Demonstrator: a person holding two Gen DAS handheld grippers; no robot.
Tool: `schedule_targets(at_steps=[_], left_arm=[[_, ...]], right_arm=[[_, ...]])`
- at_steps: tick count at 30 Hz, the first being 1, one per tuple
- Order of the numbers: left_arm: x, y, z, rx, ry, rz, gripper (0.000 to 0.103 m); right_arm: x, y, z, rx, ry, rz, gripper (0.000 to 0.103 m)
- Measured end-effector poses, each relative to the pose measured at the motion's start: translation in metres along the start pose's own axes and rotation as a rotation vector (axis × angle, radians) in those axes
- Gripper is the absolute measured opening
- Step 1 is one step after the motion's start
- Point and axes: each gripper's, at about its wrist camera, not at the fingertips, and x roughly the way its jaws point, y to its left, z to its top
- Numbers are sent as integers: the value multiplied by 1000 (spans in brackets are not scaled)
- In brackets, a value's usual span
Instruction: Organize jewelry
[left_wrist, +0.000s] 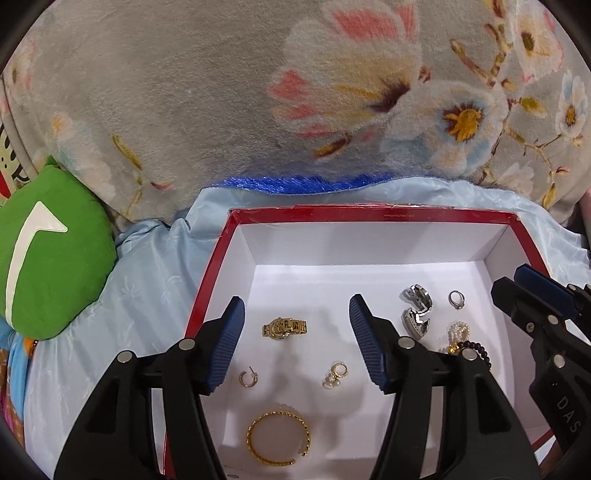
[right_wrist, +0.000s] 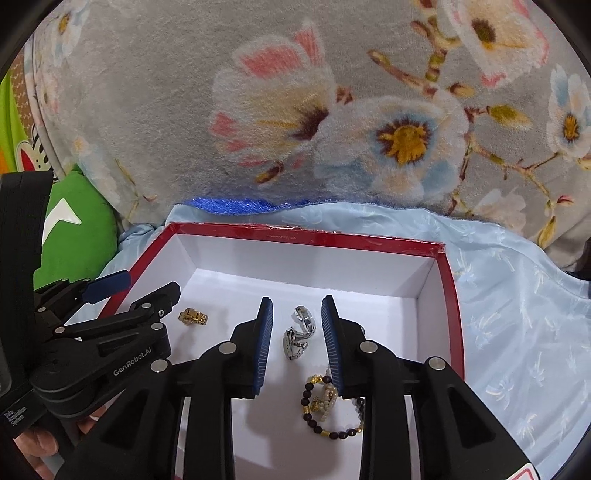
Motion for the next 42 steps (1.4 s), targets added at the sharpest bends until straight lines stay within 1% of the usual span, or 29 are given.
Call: schedule_targets(at_steps=[5,8,13,15,17,18,19,21,23,25,27,31,33,36,39,42], left_arm=[[-14,0,-8,8,-5,8,57],[-25,2,-14,1,-7,-4,57],[-52,6,-31,-6,-18,-4,58],[-66,8,-42,-6,-20,-4,58],[-79,12,-54,-9,-22,-9,59],[-87,13,-62,-14,-25,-16,61],[-94,15,-70,-16,-25,-21,66],[-106,19,-89,-22,-28,-22,68],[-115,20,-110,-20,-18,-23,68],[-122,22,-134,-17,-4,-21,68],[-127,23,-159,-26,22,-39,68],[-126,25,-202,-68,95,-78,68],[-126,24,-220,-83,122,-84,68],[-130,23,-240,-101,143,-94,68],[-136,21,-251,-108,141,-86,68],[-140,19,-258,-121,137,-93,68]], right_arm=[[-21,4,-7,-9,-21,8,29],[-39,9,-14,-18,-39,14,29],[-81,14,-34,-17,-72,40,30],[-97,14,-46,-13,-76,48,34],[-111,14,-61,-11,-74,57,34],[-119,14,-73,-13,-70,57,35],[-126,15,-83,-15,-64,54,35],[-135,14,-107,-17,-42,53,36],[-141,14,-130,-8,-16,56,36],[-144,14,-158,3,23,69,37],[-142,15,-185,12,69,77,37],[-128,21,-220,33,140,77,37],[-119,22,-231,59,166,81,37],[-109,26,-238,72,193,79,37],[-100,29,-239,77,214,63,37],[-98,32,-237,74,209,48,37]])
